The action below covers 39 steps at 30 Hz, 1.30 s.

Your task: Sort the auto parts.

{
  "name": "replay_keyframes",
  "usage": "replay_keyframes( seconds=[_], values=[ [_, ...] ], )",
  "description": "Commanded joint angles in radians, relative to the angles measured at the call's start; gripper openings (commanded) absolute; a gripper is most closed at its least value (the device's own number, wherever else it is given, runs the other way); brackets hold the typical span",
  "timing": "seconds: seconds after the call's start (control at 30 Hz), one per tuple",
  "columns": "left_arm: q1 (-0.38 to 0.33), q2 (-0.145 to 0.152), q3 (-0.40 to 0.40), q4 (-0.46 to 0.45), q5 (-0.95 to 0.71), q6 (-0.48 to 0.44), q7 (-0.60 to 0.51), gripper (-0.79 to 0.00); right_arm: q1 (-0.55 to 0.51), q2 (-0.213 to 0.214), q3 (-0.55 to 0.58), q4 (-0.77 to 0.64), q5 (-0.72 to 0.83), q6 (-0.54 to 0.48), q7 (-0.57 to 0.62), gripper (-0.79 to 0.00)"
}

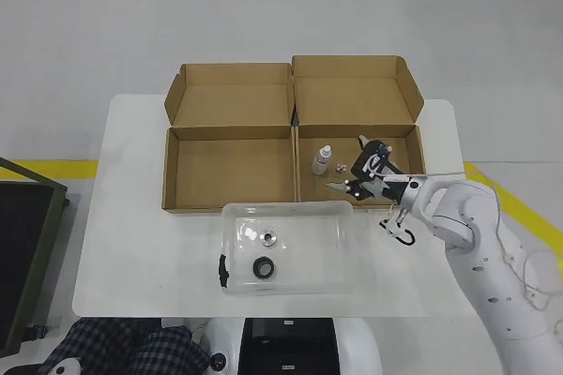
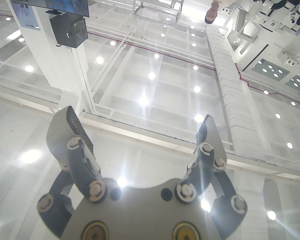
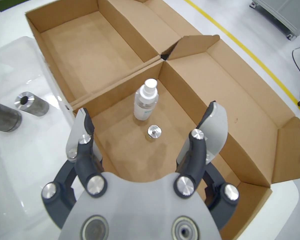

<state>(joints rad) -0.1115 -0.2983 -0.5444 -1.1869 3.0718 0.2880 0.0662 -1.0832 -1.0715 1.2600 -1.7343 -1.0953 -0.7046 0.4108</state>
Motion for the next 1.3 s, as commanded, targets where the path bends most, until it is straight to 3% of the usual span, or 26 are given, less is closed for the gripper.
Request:
replay_keyframes(
  seconds=[0.0,0.43,0.9,1.1,1.27],
  values=[
    [0.0,0.0,0.0,0.0,0.0,0.0,0.0,0.0,-0.018,0.004,0.009,-0.021,0.014,-0.036,-0.003,-0.077],
    [0.0,0.0,0.0,0.0,0.0,0.0,0.0,0.0,-0.128,0.012,-0.082,-0.195,-0.064,-0.143,-0.006,-0.08],
    [0.0,0.0,0.0,0.0,0.0,0.0,0.0,0.0,-0.1,-0.002,-0.243,-0.152,-0.156,-0.165,-0.007,-0.114],
    [0.0,0.0,0.0,0.0,0.0,0.0,0.0,0.0,-0.089,-0.004,-0.27,-0.138,-0.177,-0.173,-0.005,-0.117],
    [0.0,0.0,0.0,0.0,0.0,0.0,0.0,0.0,-0.071,-0.006,-0.282,-0.098,-0.169,-0.175,-0.008,-0.163]
  ],
)
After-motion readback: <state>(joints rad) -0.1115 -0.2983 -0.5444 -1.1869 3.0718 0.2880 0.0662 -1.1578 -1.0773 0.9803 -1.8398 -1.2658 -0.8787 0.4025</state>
